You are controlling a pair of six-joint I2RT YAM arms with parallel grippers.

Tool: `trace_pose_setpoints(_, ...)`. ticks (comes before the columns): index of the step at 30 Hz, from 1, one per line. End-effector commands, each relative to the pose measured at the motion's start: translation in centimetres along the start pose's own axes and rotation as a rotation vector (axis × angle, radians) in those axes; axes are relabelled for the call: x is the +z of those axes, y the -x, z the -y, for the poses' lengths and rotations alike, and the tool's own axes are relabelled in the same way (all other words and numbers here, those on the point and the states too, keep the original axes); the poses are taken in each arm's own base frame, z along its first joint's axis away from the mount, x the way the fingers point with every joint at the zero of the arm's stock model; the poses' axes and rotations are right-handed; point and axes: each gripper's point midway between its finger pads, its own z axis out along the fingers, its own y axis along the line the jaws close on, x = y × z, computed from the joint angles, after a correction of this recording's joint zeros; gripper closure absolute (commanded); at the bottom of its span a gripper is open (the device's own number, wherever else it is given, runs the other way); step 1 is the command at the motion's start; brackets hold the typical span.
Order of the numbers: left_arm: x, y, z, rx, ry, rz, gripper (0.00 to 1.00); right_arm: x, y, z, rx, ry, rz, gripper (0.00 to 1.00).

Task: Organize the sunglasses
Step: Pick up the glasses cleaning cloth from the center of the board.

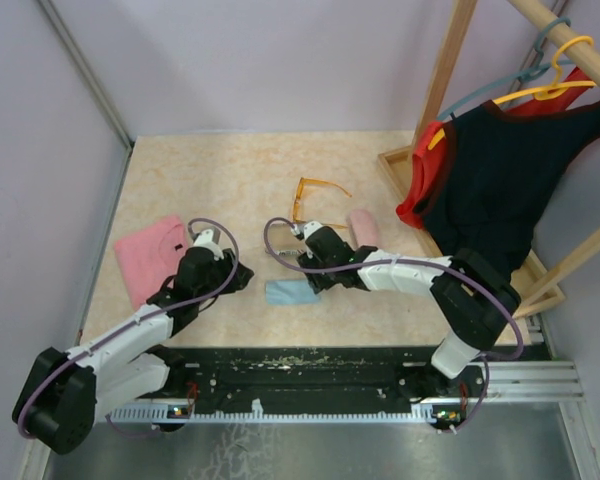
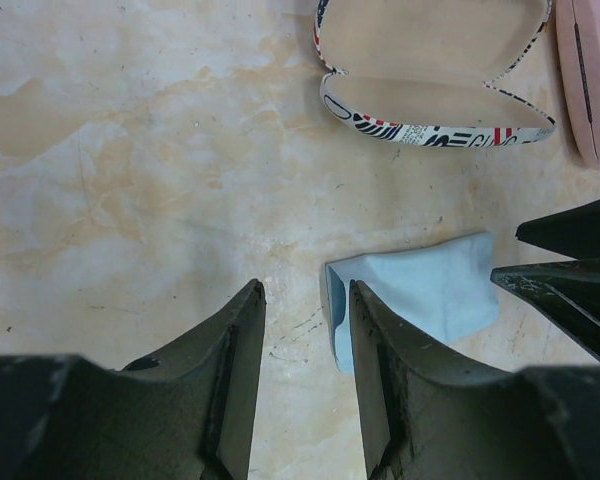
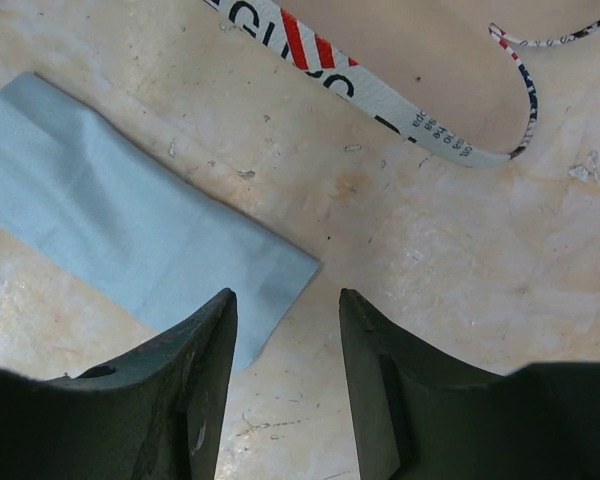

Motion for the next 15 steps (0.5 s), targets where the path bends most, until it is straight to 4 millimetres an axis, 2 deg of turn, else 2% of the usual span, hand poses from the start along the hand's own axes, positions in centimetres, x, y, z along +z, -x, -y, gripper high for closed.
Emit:
trace_pose_setpoints(1,-0.3,-0.1,-0.3,0.004,0.006,0.012,0.54,0.2,2.1,-0.5,-0.068,0.003,0.024,0.54)
trace_pose_setpoints(6,-0.3,0.0,-0.4,0.006,0.006,0.019,0.54,1.4,1.0,-0.3,-0.096,-0.002,-0.033,0.55)
trace_pose_setpoints(15,-0.4,0.3,-0.3,0.017,0.005,0.027,0.54,2.0,-0.3,-0.3,-0.127,-0.016,-0.127,0.57)
